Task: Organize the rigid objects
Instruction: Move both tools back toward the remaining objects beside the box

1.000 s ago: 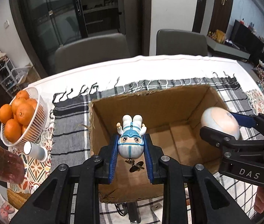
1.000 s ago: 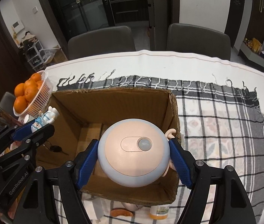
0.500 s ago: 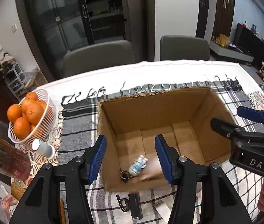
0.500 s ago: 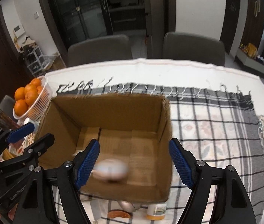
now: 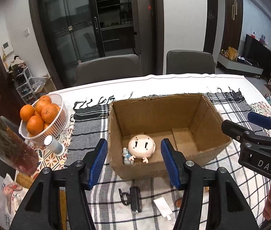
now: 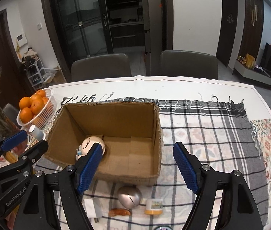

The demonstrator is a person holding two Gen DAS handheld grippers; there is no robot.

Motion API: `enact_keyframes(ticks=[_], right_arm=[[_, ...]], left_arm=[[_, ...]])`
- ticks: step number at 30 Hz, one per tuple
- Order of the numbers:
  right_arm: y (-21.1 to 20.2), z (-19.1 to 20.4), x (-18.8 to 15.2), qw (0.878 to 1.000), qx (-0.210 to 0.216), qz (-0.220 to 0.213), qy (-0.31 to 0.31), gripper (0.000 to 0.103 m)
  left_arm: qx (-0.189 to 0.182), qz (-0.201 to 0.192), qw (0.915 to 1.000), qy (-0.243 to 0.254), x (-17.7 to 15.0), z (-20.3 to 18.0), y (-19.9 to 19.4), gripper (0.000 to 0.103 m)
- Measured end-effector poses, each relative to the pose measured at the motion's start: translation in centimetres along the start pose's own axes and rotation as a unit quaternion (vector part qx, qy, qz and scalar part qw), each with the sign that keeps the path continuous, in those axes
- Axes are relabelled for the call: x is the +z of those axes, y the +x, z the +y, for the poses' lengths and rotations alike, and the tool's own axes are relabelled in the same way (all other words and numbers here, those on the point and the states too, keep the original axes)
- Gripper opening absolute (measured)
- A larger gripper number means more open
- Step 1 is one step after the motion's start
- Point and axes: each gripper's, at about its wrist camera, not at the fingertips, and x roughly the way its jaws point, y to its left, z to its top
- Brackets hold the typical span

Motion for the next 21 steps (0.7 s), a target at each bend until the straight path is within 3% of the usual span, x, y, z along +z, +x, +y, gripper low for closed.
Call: enact_keyframes(ticks=[11,21], right_arm=[[-1.8,-1.2,-3.1,1.000,0.010,0.006,0.016,0.077],[-1.6,-2.2,-5.9,0.999,0.004,0.023,0.029,0.077]], left_arm=[[-0.017,0.010,0.9997,-0.011,-3.1,-1.1,-2.0,0.057],[-0.003,0.030,0.9995,-0.009,-5.6,-1.9,-1.7,0.057]])
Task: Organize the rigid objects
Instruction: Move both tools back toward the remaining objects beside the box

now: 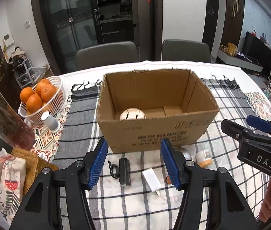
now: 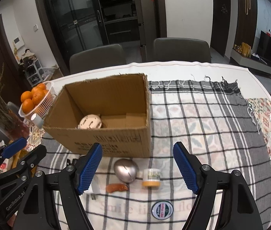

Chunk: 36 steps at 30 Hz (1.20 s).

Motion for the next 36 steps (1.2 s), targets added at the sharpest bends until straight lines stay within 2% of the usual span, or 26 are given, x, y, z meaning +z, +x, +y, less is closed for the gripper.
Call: enact_keyframes(ticks=[13,27,36], right_arm=[[3.3,-1.1,-2.3,0.999,0.009,0.045,0.006,0.077],[7.3,-2.7,-4.4,0.996,0.003,0.088,0.020,0.075],[9.5,-3.5,-5.3,0.993,0.006,0.117,0.032,0.066]], left_arm=[[-0.006,0.061,0.9980,-0.014,-2.6,-1.2,3.6,0.057],[-0.008,0.132,0.9908,-0.028,-4.9,-2.1,8.1,0.057],[-0.010,0.164,0.9856,-0.039,-5.6,-2.4,10.1,0.057]])
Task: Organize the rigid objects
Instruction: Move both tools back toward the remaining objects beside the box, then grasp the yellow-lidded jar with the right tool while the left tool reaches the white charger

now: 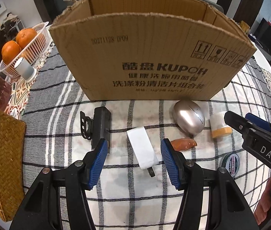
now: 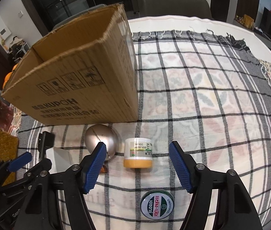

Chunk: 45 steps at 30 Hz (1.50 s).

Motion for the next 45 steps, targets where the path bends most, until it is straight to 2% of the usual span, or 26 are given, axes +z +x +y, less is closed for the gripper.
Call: enact_keyframes(ticks=[6,14,22,28,36,45], right_arm=[[1.2,-0.5,0.0,1.000,0.011,0.016,0.019,0.061],[3.0,-1.2,-0.2,0.998,0.018,0.035,0.041,0.053],[5.3,-1.9,-0.3,0.996,0.029,0.058,0.060,0.047],[5.5,-1.4,-0.3,0.997,0.019,0.052,0.056,0.042],[5.1,-0.5,-1.2,0.998,0.011,0.045,0.047,0.041],[1.8,1.3,-2.1,0.999,0.015,0.027,0.030,0.041]], left_arm=[[-0.005,0.019,0.9997,-0.013,0.2,0.0,1.3,0.054],[-0.002,0.039,0.9989,-0.027,0.5,-0.1,3.1,0.041],[-0.008,0.052,0.9979,-0.036,0.6,0.0,4.7,0.035],[-0.016,0.066,0.9968,-0.040,0.2,0.4,6.2,0.024],[-0.037,0.053,0.9974,-0.031,-0.3,0.9,5.8,0.023],[-0.059,0.026,0.9977,-0.022,-1.3,1.4,3.5,0.023]])
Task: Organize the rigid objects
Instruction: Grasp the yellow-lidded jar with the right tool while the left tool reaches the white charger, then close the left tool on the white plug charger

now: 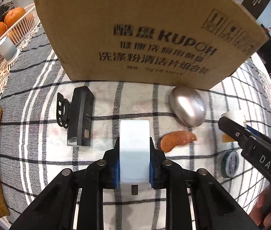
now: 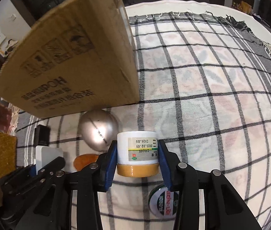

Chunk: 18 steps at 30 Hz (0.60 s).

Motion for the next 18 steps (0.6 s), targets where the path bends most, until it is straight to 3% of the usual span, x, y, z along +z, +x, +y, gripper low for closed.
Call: enact_keyframes(ticks=[16,17,18], right_arm=[[-5.2,1.5,0.5,0.998,0.021,-0.056,-0.030,0.041],[-5.5,1.7,0.5,0.997,0.021,-0.061,-0.035,0.041],[-5.8,1.9,0.5,0.997,0.022,-0.064,-0.036,0.041]], left_arm=[[-0.003,-0.083,0.9962,0.029,0.5,-0.4,-7.2,0.023],[-0.008,-0.084,0.9960,0.029,0.5,-0.4,-7.4,0.021],[-0.013,-0.085,0.9959,0.029,0.6,-0.3,-7.5,0.011]])
